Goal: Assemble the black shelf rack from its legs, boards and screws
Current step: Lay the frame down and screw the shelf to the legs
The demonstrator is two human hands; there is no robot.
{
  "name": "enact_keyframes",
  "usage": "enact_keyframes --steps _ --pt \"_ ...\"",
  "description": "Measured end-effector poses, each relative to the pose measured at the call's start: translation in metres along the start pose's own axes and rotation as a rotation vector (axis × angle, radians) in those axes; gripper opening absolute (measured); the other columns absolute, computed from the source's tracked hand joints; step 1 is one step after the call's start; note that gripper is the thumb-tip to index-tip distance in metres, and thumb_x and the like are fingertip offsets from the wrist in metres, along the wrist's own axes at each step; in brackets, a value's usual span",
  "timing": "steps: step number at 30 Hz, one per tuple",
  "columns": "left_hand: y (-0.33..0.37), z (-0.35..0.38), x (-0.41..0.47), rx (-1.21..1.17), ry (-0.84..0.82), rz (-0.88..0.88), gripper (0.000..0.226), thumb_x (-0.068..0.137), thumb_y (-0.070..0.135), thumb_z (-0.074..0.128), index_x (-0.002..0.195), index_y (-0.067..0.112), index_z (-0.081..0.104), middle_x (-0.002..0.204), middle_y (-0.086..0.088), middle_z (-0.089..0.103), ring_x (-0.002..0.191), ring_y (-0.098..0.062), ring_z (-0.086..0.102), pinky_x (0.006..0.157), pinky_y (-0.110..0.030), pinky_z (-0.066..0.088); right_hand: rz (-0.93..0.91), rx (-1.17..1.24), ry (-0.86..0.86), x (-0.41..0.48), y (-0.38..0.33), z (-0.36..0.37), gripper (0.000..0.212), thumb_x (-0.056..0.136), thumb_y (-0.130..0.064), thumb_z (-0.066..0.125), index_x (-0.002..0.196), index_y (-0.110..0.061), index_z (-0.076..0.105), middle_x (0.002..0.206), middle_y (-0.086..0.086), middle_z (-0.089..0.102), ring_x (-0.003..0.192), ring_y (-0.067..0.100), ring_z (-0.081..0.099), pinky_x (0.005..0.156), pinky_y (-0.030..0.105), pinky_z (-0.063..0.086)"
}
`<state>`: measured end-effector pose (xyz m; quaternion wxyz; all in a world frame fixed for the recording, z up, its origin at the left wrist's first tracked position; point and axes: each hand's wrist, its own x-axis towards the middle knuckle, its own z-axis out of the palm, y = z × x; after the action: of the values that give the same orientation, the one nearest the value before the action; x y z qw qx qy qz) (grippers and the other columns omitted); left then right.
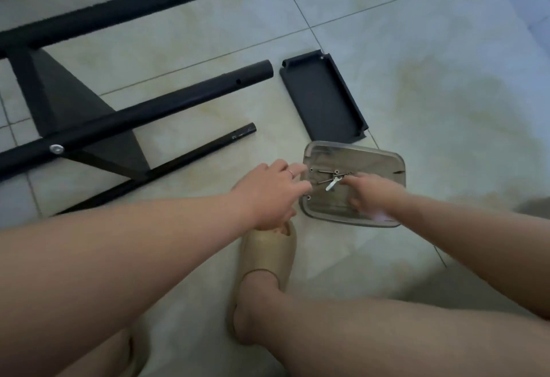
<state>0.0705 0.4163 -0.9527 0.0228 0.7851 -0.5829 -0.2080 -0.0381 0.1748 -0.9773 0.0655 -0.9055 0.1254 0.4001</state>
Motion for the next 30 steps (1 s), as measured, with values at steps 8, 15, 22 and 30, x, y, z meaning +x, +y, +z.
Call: enact_keyframes --steps 8,15,22,30 --pt "0.011 0.051 0.019 -0.073 0.058 -0.021 0.041 0.090 0.039 0.062 0.128 0.031 0.051 0.167 -0.009 0.006 0.146 -0.032 0.022 0.104 -0.043 0.035 -0.063 0.126 0.066 0.037 0.006 0.040 0.044 0.098 -0.023 0.054 0.142 -0.029 0.053 0.142 0.002 0.053 0.127 0.029 0.054 0.097 0.043 0.050" --pt "0.001 0.050 0.022 -0.187 0.195 0.023 0.025 0.080 0.022 0.078 0.102 0.020 0.068 0.152 -0.011 0.047 0.136 -0.036 0.047 0.093 -0.045 0.050 -0.231 0.157 0.048 0.065 -0.021 0.045 0.032 0.097 -0.025 0.061 0.127 -0.018 0.063 0.129 0.006 0.061 0.116 0.031 0.058 0.092 0.044 0.049" --pt "-0.002 0.053 0.023 -0.213 0.228 0.038 0.027 0.076 0.021 0.082 0.099 0.017 0.068 0.148 -0.010 0.051 0.133 -0.036 0.052 0.093 -0.046 0.052 -0.263 0.170 0.089 0.084 -0.041 0.053 0.043 0.094 -0.024 0.060 0.135 -0.012 0.053 0.132 0.013 0.060 0.113 0.037 0.060 0.080 0.037 0.048" --pt "-0.003 0.054 0.022 -0.210 0.227 0.040 0.025 0.080 0.024 0.079 0.102 0.020 0.068 0.152 -0.007 0.047 0.136 -0.033 0.048 0.098 -0.045 0.050 -0.272 0.092 0.098 0.083 -0.043 0.052 0.047 0.098 -0.023 0.055 0.142 -0.007 0.046 0.134 0.018 0.056 0.112 0.041 0.060 0.084 0.047 0.051"
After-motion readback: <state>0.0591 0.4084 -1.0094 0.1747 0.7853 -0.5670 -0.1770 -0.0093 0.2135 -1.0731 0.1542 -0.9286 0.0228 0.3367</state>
